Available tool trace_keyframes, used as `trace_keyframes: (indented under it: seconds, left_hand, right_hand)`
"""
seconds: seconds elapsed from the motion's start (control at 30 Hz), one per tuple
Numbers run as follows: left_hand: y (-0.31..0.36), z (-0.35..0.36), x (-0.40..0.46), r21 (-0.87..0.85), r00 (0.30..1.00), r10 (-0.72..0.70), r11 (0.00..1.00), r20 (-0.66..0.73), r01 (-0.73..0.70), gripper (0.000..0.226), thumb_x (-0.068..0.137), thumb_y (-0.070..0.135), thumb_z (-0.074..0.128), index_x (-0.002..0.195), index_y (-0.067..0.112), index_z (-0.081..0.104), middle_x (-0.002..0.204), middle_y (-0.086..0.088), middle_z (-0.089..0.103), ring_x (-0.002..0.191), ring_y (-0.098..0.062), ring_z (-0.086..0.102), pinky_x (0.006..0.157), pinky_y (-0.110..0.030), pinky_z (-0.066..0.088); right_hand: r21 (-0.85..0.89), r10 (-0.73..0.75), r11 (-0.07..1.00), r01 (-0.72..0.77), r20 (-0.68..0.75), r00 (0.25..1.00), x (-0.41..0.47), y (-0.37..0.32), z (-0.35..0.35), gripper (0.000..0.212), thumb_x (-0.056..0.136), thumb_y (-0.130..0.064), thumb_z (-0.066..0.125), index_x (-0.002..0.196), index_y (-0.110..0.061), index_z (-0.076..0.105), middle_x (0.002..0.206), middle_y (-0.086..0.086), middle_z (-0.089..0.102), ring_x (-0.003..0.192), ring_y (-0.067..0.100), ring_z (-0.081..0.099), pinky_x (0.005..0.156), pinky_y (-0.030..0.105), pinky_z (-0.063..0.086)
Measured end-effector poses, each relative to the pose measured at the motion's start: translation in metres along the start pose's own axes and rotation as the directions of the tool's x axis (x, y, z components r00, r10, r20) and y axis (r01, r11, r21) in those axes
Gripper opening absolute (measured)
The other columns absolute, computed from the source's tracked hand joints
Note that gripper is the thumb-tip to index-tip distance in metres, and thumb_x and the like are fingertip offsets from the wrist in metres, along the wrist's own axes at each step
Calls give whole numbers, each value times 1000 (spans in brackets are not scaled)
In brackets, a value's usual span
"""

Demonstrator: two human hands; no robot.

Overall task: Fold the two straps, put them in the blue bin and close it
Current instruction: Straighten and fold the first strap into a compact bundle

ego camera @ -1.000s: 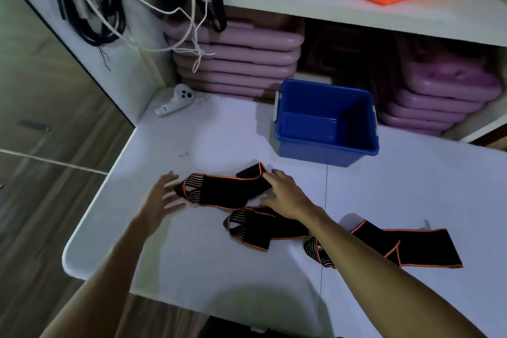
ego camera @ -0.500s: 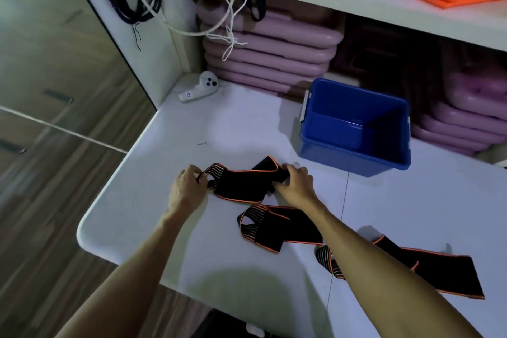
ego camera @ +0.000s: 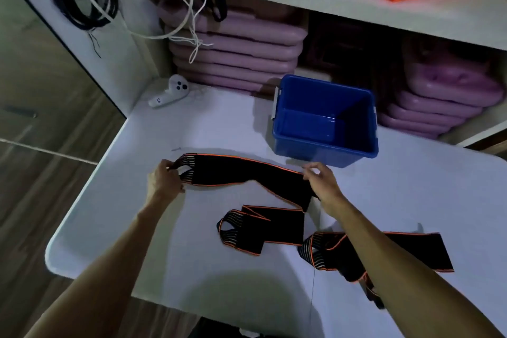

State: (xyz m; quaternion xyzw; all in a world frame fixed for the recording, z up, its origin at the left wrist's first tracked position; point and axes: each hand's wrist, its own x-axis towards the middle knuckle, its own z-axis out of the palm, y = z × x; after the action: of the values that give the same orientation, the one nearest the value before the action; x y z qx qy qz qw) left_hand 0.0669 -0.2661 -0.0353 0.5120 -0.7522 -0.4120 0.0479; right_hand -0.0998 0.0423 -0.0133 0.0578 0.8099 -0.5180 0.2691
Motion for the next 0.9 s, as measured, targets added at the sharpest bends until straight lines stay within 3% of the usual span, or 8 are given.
trace_keyframes:
  seconds: [0.2,0.37,0.53,0.6,0.67,0.77,0.83,0.9]
  left_hand:
    - [8,11,11,88,999,29,996,-12,-28,27,82,9,46,105,11,61,107,-27,63,97,-41,60,85,-45,52]
    - [7,16,7,143,994,112,984,-1,-110,26,85,9,55,111,8,59,109,-26,57,101,-41,55,90,-42,44]
    - [-2,10,16,-16,993,93,996,72,-92,26,80,14,67,103,23,58,109,-18,55,89,-37,63,79,-51,56]
    - [3,9,-3,79,982,174,980,80,-180,40,82,27,68,118,17,52,121,-18,48,95,-37,60,83,-47,53]
    - [4,8,-32,218,949,315,924,26,-313,55,83,39,67,128,16,44,126,-16,43,106,-36,51,83,-47,50]
    - [-12,12,-78,293,841,540,798,41,-527,49,84,44,64,121,17,47,116,-9,48,105,-31,50,72,-43,52]
    - [-21,22,-101,281,831,530,782,169,-557,42,84,49,60,115,21,51,108,-2,51,96,-25,55,68,-36,49]
    - [-25,35,-114,281,844,448,803,297,-525,45,83,55,59,115,25,52,106,2,54,90,-21,58,68,-34,50]
  right_hand:
    - [-152,40,987,-43,-21,999,6,23,-20,16,85,-17,69,101,-14,66,107,8,68,94,25,66,78,34,53]
    - [-388,-175,907,164,7,985,-5,31,-24,26,81,5,64,100,-11,65,104,2,66,93,15,58,68,7,39]
    - [-375,-210,912,169,-71,975,-3,37,-36,25,86,-2,62,108,-15,62,111,5,66,96,18,62,88,27,50]
    - [-398,-207,903,161,-74,976,-7,40,-37,34,87,-13,65,119,-19,57,123,10,58,105,22,58,93,30,47]
    - [-520,-329,819,243,-78,941,-18,45,-36,38,87,-20,66,124,-19,55,127,10,52,116,27,48,96,33,40]
    - [-591,-533,661,463,65,844,-41,55,-30,28,88,-25,67,114,-19,60,109,3,57,103,22,51,89,39,49]
    - [-570,-481,636,520,234,845,-52,62,-25,25,89,-34,66,110,-21,62,96,-5,56,92,14,54,82,39,51]
    - [-595,-366,631,498,339,867,-54,67,-21,35,88,-47,63,114,-25,61,98,-6,56,93,12,53,84,37,49]
